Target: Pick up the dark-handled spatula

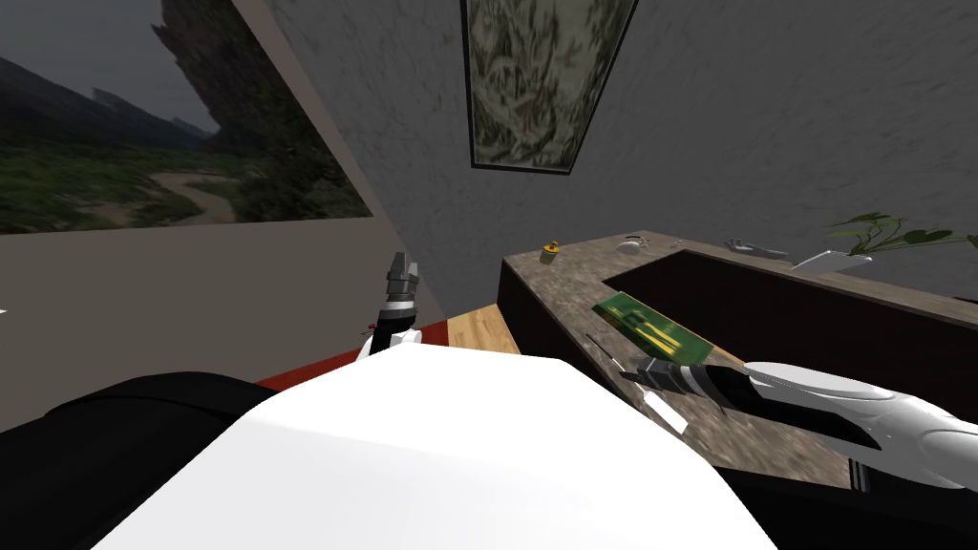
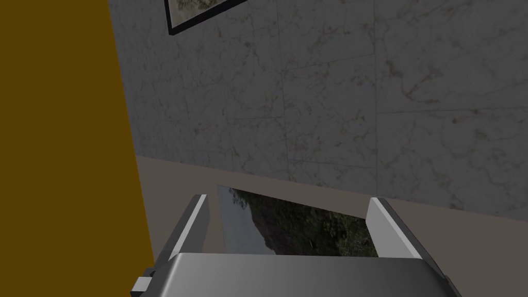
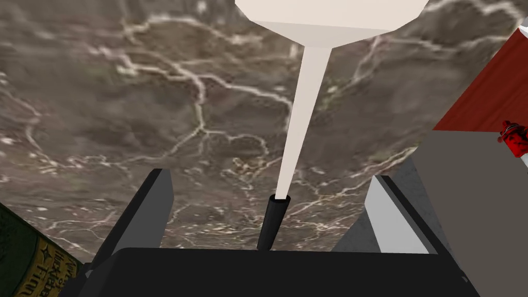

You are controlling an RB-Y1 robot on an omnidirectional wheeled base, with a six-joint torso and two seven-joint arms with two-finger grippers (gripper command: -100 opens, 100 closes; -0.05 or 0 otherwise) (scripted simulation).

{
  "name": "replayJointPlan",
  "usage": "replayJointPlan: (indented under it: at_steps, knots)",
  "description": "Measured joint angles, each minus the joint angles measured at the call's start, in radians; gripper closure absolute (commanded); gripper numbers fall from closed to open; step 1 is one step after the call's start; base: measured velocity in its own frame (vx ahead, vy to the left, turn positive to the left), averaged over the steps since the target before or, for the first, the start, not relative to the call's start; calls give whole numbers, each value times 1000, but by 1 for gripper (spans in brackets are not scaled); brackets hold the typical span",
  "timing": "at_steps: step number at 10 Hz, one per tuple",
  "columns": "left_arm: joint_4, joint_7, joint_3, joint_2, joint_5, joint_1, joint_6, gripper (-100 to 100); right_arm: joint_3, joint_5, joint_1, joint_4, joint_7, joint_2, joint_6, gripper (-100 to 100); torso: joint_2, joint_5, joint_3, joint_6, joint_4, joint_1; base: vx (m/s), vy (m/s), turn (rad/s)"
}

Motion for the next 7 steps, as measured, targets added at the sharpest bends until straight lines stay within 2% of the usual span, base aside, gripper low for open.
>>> replayJointPlan:
  at_steps: [1,2,3,4,5,7]
  knots:
    - [0,0,0,0,0,0,0,0,-20,15,2,23,-5,10,-13,-100,0,0,0,1,0,0,-24,9,-5]
    - [0,0,0,0,0,0,0,0,-29,20,2,47,-5,16,-22,-100,-2,0,-1,1,0,-1,-48,22,213]
    - [0,0,0,0,0,0,0,0,-56,48,2,78,-9,42,-42,-100,-2,0,-1,0,0,0,-50,19,109]
    - [0,0,0,0,0,0,0,0,-77,57,10,97,-12,49,-54,-100,-1,0,-1,1,0,0,-18,7,-35]
    - [0,0,0,0,0,0,0,0,-81,67,4,118,-16,56,-59,-100,-2,0,-1,1,0,-1,-45,27,162]
    - [0,0,0,0,0,0,0,0,-124,117,-6,188,-26,102,-103,-100,-1,0,-1,1,0,0,-60,22,168]
